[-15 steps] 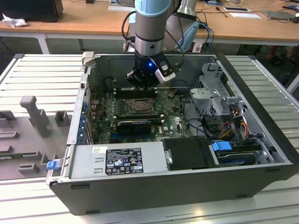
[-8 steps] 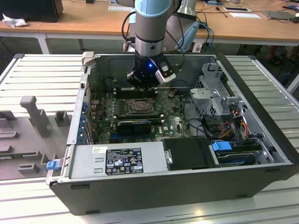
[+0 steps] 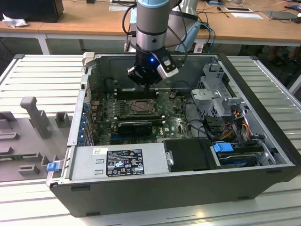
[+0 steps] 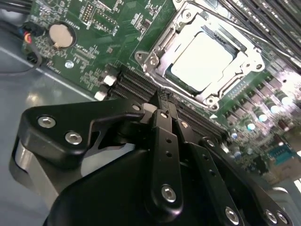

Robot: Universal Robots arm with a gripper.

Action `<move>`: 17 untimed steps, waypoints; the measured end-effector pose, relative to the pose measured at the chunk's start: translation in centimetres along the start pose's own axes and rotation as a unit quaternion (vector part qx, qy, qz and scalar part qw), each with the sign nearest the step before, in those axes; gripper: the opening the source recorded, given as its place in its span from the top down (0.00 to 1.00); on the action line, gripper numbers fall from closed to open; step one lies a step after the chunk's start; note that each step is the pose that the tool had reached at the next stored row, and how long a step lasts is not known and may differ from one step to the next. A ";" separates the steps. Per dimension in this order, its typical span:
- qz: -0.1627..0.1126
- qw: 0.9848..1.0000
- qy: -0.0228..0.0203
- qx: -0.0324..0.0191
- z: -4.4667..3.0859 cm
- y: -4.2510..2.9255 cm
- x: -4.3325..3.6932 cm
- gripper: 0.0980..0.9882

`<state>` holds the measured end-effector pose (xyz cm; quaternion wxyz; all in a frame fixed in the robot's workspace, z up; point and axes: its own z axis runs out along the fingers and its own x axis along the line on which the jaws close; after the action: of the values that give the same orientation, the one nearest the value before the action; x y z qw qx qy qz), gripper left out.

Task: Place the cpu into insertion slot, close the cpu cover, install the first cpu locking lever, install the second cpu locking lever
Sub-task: 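Install the second cpu locking lever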

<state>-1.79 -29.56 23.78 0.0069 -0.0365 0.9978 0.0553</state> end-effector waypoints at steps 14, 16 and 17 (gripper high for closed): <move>0.000 1.000 0.000 0.000 -0.81 -1.63 0.11 0.99; 0.000 1.000 0.000 0.000 -0.78 -2.12 0.16 0.99; 0.000 1.000 0.000 0.000 -0.74 -2.53 0.19 0.99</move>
<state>-1.80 -32.16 24.23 0.0069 -0.0364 0.9978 0.0553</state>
